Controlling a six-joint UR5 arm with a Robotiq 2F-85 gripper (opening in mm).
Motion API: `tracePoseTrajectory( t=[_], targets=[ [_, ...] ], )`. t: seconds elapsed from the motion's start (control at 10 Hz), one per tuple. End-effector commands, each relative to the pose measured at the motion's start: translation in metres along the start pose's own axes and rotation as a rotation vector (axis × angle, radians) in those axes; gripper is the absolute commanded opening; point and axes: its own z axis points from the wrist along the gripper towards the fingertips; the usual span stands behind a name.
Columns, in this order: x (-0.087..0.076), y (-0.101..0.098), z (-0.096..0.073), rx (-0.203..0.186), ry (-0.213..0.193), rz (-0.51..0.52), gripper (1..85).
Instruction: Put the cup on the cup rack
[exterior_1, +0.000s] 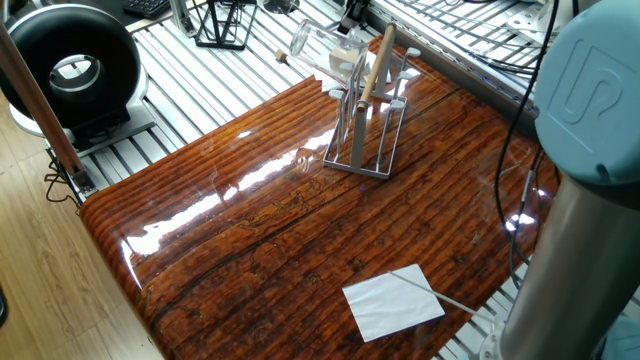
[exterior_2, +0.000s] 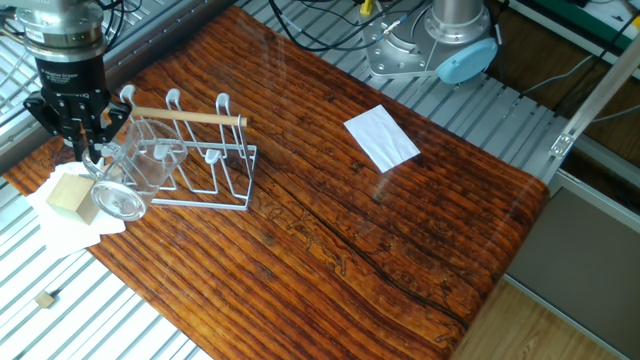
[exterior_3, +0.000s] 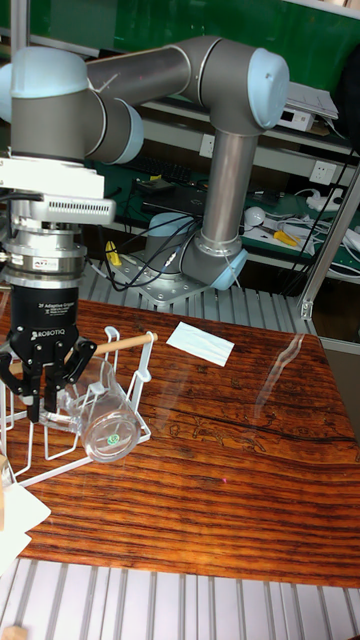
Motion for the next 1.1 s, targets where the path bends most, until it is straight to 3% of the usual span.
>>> tracePoseTrajectory(
  t=[0.0,0.3,0.7,0.9,1.0],
  targets=[
    [-0.009,0.002,-0.002,-0.015,-0.038,0.071,1.0],
    [-0.019,0.007,-0.002,-0.035,-0.077,0.1,1.0],
    [-0.009,-0.006,-0.002,0.017,-0.041,0.09,1.0],
    [-0.021,-0.002,-0.008,0.03,-0.03,0.1,1.0],
    [-0.025,0.001,-0.007,0.017,-0.041,0.109,1.0]
  ],
)
